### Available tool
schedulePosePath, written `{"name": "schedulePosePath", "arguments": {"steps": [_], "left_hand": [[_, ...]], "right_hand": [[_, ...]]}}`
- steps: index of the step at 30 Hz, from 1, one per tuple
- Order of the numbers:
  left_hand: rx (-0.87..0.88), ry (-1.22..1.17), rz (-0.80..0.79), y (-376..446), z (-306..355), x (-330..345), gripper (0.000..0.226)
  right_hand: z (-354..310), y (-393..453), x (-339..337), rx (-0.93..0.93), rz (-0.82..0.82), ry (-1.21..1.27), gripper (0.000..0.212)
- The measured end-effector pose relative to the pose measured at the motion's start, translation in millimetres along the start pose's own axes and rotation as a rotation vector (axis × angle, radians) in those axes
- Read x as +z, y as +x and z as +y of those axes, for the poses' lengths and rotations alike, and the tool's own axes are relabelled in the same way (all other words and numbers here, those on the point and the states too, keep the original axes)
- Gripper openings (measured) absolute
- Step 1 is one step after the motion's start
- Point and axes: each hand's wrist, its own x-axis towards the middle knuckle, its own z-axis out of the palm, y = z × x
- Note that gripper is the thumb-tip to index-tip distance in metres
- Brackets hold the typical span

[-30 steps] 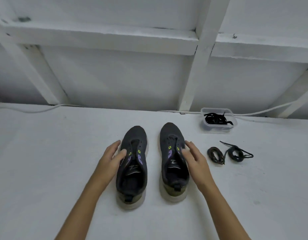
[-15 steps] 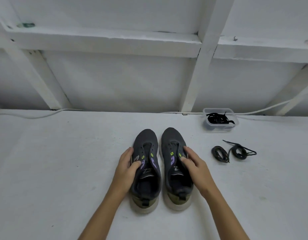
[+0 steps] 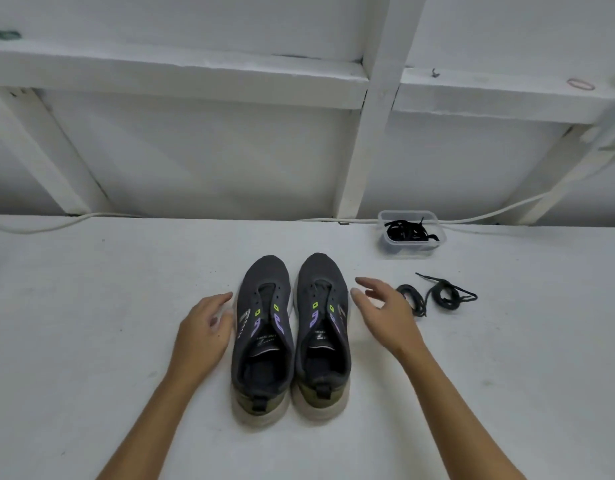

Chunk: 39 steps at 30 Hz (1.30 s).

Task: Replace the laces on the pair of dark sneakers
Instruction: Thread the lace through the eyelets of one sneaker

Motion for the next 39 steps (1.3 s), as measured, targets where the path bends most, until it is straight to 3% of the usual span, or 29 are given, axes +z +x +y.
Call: {"name": "schedulePosePath", "arguments": {"steps": [4, 8, 12, 19, 21, 27, 32, 36, 39], "left_hand": [[0.073, 0.294, 0.053, 10.5, -17.0, -2.7, 0.033], [0.081, 0.393, 0.067, 9.6, -26.5, 0.9, 0.039], [0.063, 0.435, 0.038, 15.7, -26.3, 5.0, 0.038], [0.05, 0.464, 0.037, 17.9, -27.3, 6.8, 0.04], [0.047, 0.469, 0.043, 17.8, -28.2, 6.9, 0.039], [0.036, 0.462, 0.052, 18.1, -32.1, 8.7, 0.04], [0.048, 0.455, 0.053, 18.1, -31.7, 8.6, 0.042], [0.063, 0.464, 0.055, 18.8, -33.4, 8.7, 0.04], [0.061, 0.46, 0.058, 18.2, -34.3, 9.2, 0.041]], "right_hand": [[-10.0, 48.2, -38.3, -0.161, 0.268, -0.312, 0.025], [-19.4, 102.7, -73.1, -0.2, 0.346, -0.537, 0.019], [-18.8, 150.3, -91.3, -0.057, 0.19, -0.75, 0.02], [-19.6, 186.6, -88.3, 0.115, -0.093, -0.866, 0.033], [-26.2, 191.6, -85.2, 0.176, -0.174, -0.962, 0.023], [-17.6, 208.2, -84.0, 0.127, -0.123, -1.169, 0.033], [-16.7, 207.5, -87.1, 0.041, -0.051, -1.122, 0.035], [-35.3, 197.3, -96.6, 0.044, -0.019, -0.93, 0.015], [-60.3, 188.0, -105.0, -0.023, 0.083, -0.794, 0.02]]}}
